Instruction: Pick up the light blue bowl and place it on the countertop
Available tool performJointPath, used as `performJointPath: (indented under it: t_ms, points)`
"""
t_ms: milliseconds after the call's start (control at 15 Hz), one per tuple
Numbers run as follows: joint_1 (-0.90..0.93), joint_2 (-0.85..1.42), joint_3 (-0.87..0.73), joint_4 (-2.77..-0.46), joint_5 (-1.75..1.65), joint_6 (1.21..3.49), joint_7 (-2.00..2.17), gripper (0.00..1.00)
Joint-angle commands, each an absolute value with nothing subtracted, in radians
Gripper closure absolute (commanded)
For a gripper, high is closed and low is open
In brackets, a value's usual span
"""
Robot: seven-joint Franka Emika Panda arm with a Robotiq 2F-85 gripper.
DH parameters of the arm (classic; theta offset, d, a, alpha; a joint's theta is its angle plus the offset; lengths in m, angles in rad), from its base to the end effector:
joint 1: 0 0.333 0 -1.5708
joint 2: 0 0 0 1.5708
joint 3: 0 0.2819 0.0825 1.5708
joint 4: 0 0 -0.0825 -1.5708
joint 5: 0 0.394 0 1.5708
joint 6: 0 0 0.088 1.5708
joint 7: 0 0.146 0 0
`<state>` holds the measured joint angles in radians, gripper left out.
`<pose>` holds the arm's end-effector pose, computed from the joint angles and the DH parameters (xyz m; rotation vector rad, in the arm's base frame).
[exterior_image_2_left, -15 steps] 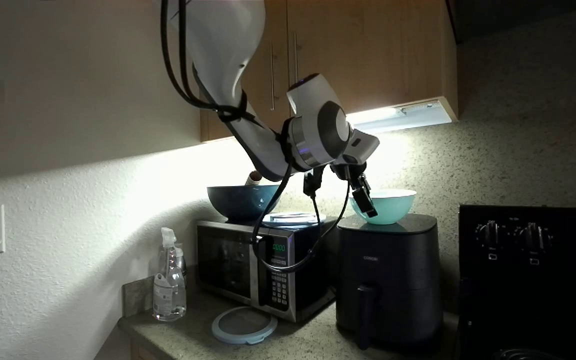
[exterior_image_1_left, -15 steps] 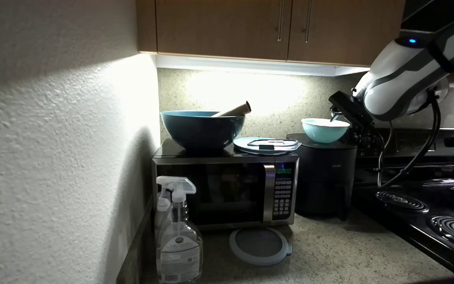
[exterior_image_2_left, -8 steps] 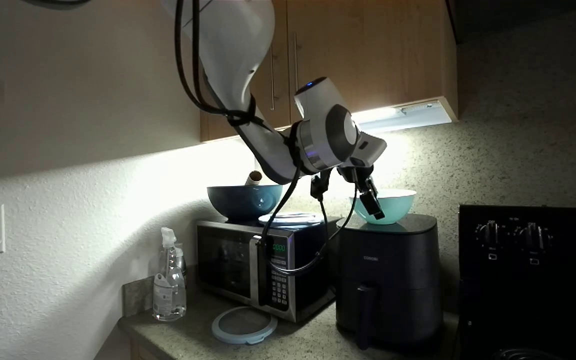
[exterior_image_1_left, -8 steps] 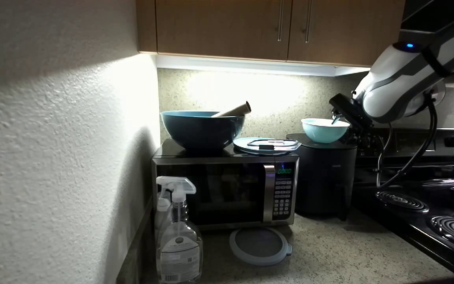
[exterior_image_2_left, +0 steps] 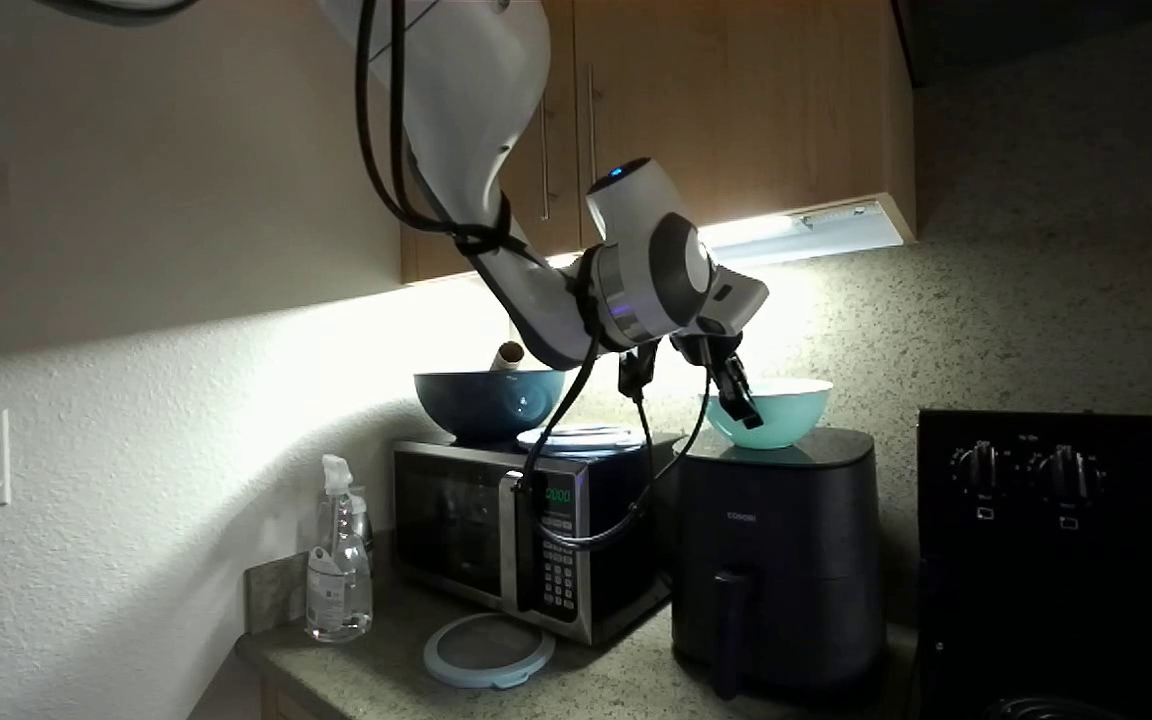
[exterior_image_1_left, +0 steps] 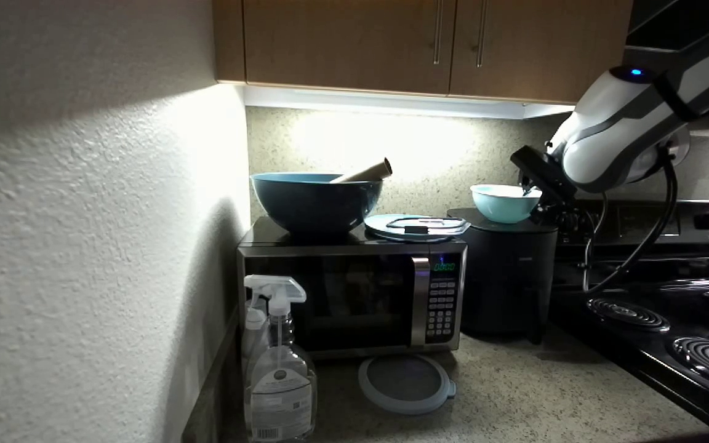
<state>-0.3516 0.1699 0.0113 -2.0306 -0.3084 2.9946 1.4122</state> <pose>0.6287 -0.2017 0.3895 -1.9899 1.7934 -1.0731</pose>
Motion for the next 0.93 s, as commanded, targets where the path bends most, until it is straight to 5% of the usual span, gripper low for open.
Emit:
performJointPath:
  t_ms: [0, 200, 867]
  points:
    - [-0.372, 0.156, 0.029, -2.055, -0.281, 3.029, 1.365, 0.91]
    - [-0.353, 0.122, 0.010, -2.072, -0.311, 2.976, 1.409, 1.00]
    - [-0.285, -0.278, -0.014, -2.359, -0.474, 2.453, 1.623, 0.98]
